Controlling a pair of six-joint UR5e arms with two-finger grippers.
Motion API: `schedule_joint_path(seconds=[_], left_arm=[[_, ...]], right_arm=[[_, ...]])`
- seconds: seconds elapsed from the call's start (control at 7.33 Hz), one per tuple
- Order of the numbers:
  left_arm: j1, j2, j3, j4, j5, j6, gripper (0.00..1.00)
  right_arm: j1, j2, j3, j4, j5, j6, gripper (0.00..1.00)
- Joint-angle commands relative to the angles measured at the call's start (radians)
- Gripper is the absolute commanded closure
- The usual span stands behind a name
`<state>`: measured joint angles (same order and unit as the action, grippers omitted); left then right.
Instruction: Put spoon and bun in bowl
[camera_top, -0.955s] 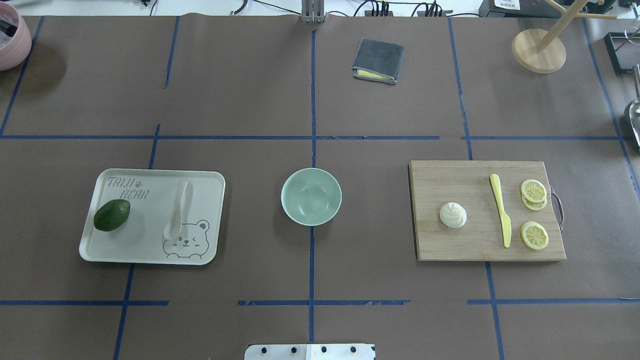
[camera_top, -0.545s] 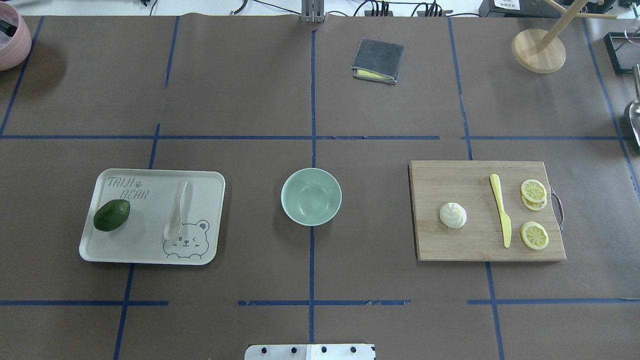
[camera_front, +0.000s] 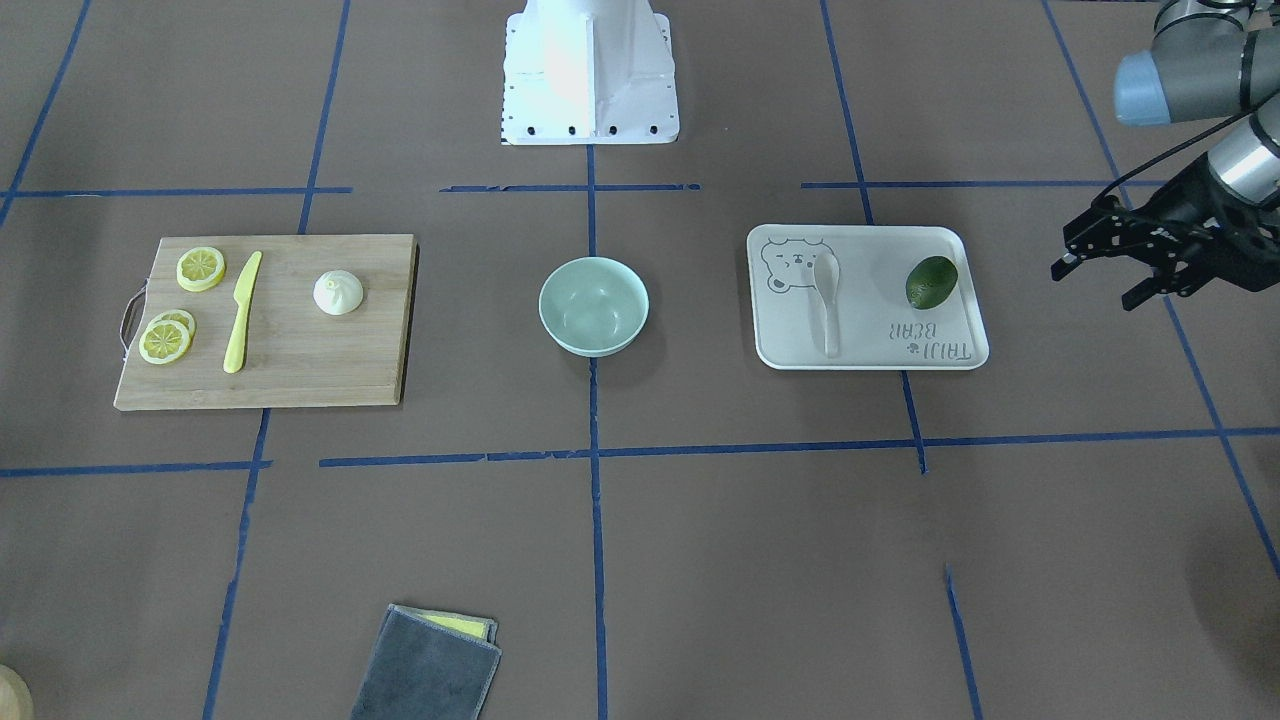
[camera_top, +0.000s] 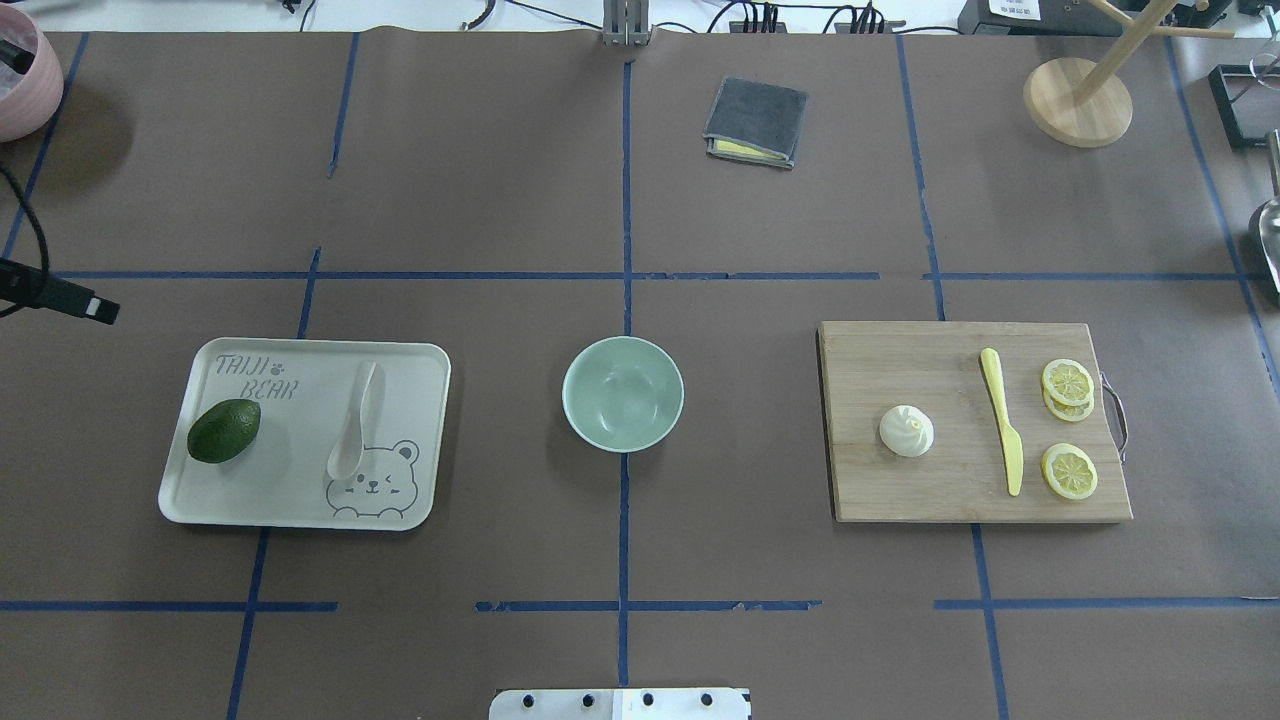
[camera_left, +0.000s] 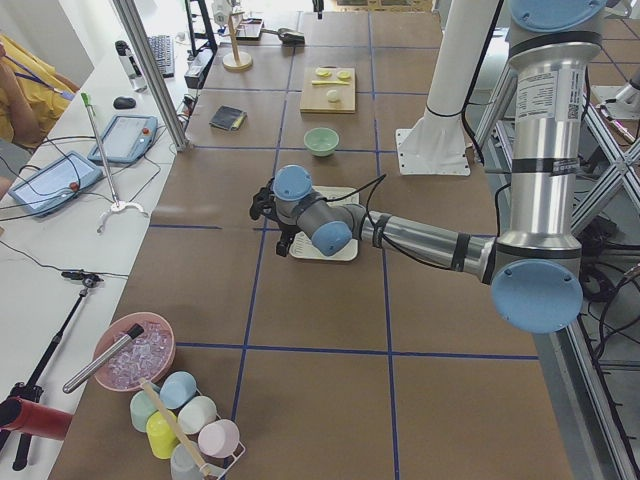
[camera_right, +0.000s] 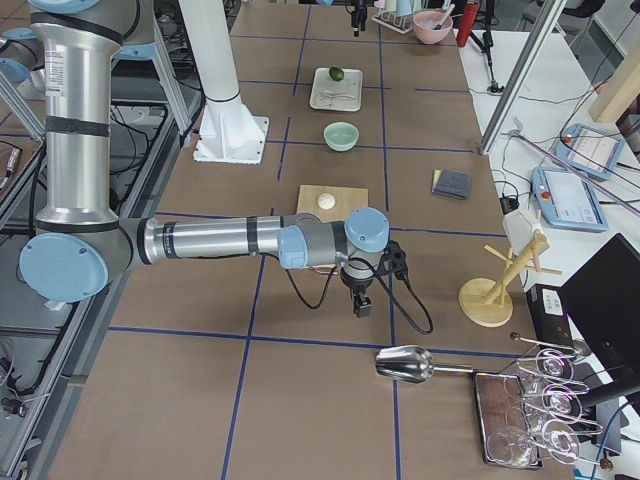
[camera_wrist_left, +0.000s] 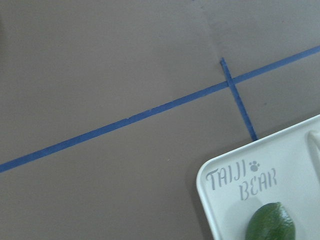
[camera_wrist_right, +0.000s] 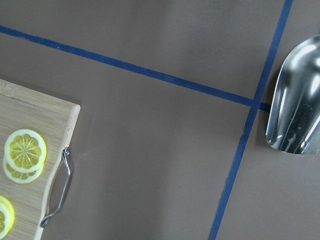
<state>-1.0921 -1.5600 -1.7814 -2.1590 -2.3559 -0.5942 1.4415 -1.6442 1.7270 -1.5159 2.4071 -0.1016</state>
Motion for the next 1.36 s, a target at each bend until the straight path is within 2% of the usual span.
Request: schedule_joint_path(seconds=[0.0,0.14,0.41,0.55,0.68,0.95,1.23], left_arm=[[0.218,-0.101,0.005,-0.016,0.081,-0.299,0.0],[0.298,-0.151,0.011,0.035,0.183,-0.4,0.0],[0.365,-0.234,0.011,0.152,0.227,-0.437,0.04],[0.426,-0.265,0.022,0.206,0.303,-0.453,0.04],[0.445,-0.288,0.048,0.215,0.334,-0.455,0.04],[0.448,-0.281,0.057,0.215,0.337,-0.452,0.08],[0.448,-0.29,0.086,0.215,0.349,-0.452,0.22]], right_arm=[[-0.004,-0.002,0.002,0.003,0.003,0.005,0.0],[-0.006,0.0,0.002,0.003,0.001,0.006,0.0],[-0.009,0.0,0.002,0.003,0.003,0.01,0.0],[-0.009,-0.002,0.0,0.0,0.006,0.011,0.0],[-0.01,0.0,-0.006,-0.001,0.012,0.013,0.0],[-0.012,0.013,0.005,0.005,0.032,0.101,0.0],[-0.039,0.014,0.009,0.051,0.02,0.096,0.0]])
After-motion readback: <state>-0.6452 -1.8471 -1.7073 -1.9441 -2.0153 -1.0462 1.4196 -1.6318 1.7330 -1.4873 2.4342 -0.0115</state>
